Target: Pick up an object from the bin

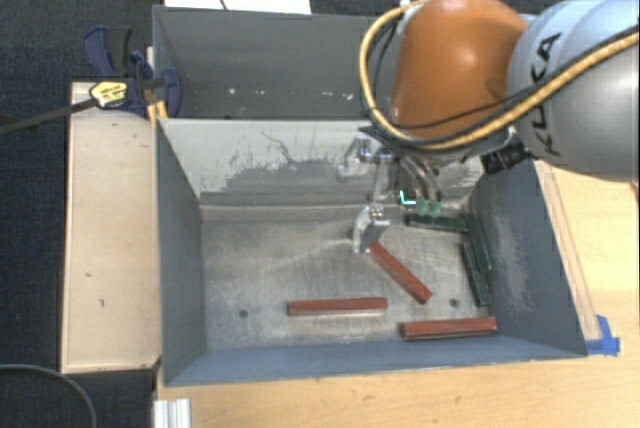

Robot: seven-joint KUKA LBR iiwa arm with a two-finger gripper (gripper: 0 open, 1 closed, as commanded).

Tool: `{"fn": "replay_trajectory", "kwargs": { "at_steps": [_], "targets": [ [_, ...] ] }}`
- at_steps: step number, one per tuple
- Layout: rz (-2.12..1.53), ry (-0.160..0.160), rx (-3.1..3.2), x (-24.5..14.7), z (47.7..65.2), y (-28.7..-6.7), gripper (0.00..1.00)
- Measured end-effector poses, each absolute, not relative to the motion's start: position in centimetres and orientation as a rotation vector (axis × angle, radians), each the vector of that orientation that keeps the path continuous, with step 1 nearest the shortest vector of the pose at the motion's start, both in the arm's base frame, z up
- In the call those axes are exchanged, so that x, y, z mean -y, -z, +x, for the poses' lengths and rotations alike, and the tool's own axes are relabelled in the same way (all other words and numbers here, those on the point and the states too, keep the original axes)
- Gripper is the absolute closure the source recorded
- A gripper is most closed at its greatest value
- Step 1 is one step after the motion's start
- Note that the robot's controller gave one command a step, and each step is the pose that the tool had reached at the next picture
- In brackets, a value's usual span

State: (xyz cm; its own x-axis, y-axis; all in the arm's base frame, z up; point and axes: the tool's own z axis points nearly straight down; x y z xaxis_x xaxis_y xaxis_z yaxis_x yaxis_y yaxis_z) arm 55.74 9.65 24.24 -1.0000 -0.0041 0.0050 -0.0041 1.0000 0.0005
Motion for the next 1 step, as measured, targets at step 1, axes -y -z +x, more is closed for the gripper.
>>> {"fn": "replay_trajectory", "kwargs": {
  "at_steps": [1],
  "targets": [
    [0.003,0.002,3.145,-9.59,55.9,-24.65,0.0]
  ]
}}
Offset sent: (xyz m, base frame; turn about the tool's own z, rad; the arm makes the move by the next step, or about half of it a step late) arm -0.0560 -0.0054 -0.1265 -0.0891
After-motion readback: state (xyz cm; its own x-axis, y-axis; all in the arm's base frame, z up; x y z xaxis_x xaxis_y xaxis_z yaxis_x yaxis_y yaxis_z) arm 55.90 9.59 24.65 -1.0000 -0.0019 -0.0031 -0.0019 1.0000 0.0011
